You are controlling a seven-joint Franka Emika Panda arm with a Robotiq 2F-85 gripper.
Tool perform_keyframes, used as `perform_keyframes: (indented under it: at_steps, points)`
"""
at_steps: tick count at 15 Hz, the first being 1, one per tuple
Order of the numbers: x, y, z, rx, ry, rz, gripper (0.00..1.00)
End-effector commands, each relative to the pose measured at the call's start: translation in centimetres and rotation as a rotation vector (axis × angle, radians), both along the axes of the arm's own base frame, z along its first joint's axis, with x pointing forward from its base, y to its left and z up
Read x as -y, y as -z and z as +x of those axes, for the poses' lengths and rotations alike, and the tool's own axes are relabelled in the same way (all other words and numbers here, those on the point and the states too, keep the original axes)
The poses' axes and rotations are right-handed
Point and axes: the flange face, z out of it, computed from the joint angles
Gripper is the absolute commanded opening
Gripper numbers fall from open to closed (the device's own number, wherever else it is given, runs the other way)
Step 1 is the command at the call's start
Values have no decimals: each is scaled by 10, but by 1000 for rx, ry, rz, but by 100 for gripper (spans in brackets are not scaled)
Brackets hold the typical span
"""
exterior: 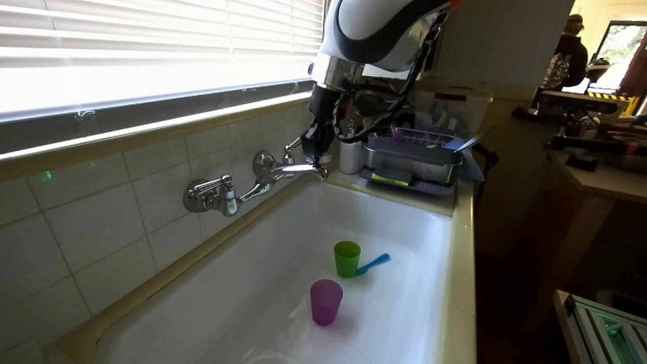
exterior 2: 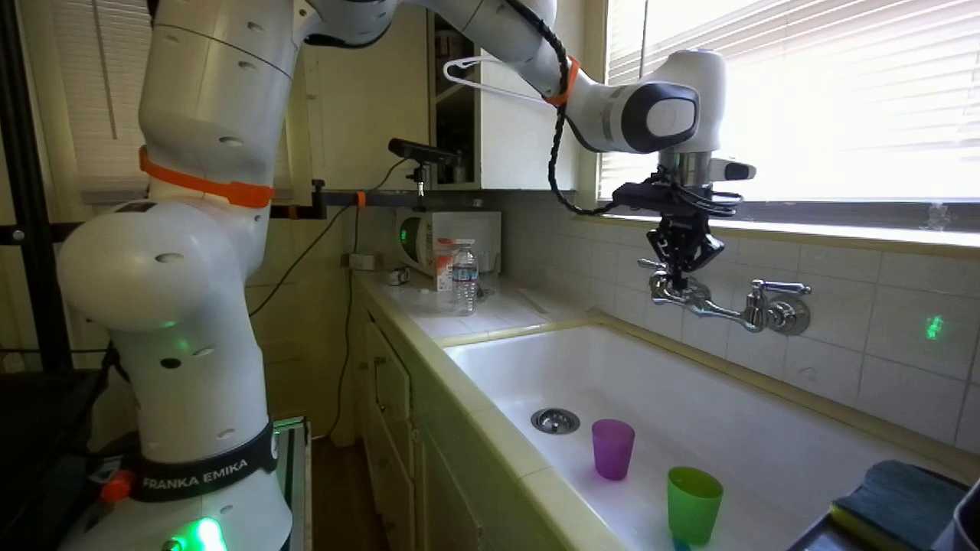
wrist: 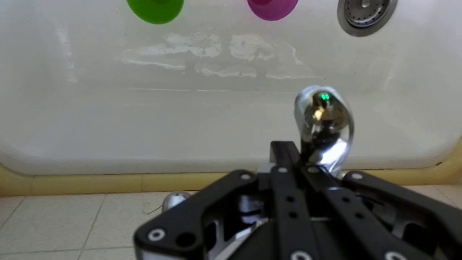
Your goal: Push the faucet to the left then pour the liquid out of the green cup and place the cup on the dishrack.
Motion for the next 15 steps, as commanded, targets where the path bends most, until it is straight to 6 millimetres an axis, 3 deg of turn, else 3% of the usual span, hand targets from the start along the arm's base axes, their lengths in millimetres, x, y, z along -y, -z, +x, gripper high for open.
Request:
perform_keyframes:
  at_steps: [1,10,15]
  points:
    - [-37,21,-4,-74,-13,49,0]
    - [-63,29,7,-39,13,87,0]
    - [-91,36,17,-4,15,125,0]
